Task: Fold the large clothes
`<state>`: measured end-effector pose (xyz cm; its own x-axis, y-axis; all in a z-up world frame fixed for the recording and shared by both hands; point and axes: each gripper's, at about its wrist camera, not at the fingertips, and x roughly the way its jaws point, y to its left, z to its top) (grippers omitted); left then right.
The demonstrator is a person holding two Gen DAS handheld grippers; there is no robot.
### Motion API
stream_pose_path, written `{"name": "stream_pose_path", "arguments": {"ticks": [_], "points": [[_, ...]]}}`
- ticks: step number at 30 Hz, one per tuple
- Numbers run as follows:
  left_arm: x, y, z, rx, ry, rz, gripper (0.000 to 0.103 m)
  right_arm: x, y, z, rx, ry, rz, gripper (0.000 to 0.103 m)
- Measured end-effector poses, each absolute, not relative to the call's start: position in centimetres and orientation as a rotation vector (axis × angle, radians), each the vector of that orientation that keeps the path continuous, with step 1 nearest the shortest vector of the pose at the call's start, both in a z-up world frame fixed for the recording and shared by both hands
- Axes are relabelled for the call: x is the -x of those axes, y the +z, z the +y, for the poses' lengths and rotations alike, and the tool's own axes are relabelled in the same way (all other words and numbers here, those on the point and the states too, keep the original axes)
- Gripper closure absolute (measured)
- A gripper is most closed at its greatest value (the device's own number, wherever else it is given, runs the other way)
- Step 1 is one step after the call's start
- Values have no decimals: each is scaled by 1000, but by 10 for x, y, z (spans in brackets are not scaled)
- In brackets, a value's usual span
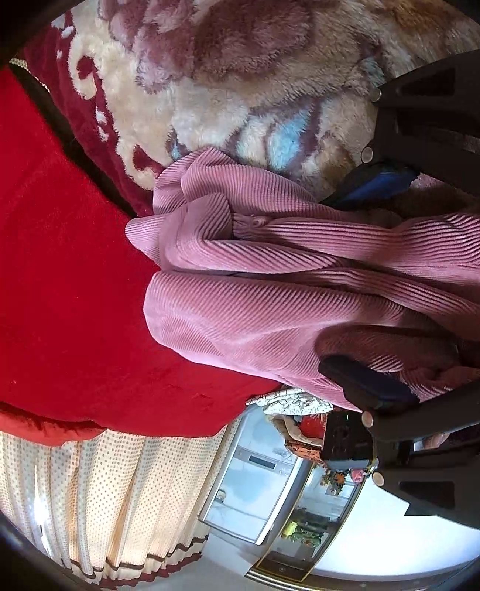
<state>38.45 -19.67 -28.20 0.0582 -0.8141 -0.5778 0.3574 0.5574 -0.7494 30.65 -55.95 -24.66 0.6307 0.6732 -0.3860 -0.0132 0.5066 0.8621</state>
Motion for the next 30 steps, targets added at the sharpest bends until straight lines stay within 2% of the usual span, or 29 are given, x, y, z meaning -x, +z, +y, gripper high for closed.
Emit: {"name": "stream_pose_path", "arguments": {"ticks": [5,10,12,14,16,20,30], "points": [[-380,-281,-203,457,-947,1175,10,-307,-246,-557,-983,480,787,22],[-380,-276,-209,442,-934,1140,20,-307,-241,-542,-928,454,774,20],[-379,-273,-211,431,-929,1120,24,-307,-240,-540,-939,444,764,23],[-376,-269,-213,408,-926,1096,29,-307,-240,-542,-960,443,758,36],[-376,-268,-214,392,-925,1080,33,-306,-240,-542,-966,442,755,42],[-374,-263,-215,369,-918,1052,37,-303,-231,-536,-924,422,745,47],[-360,-243,-203,325,-896,971,39,-293,-203,-519,-835,406,702,50]]}}
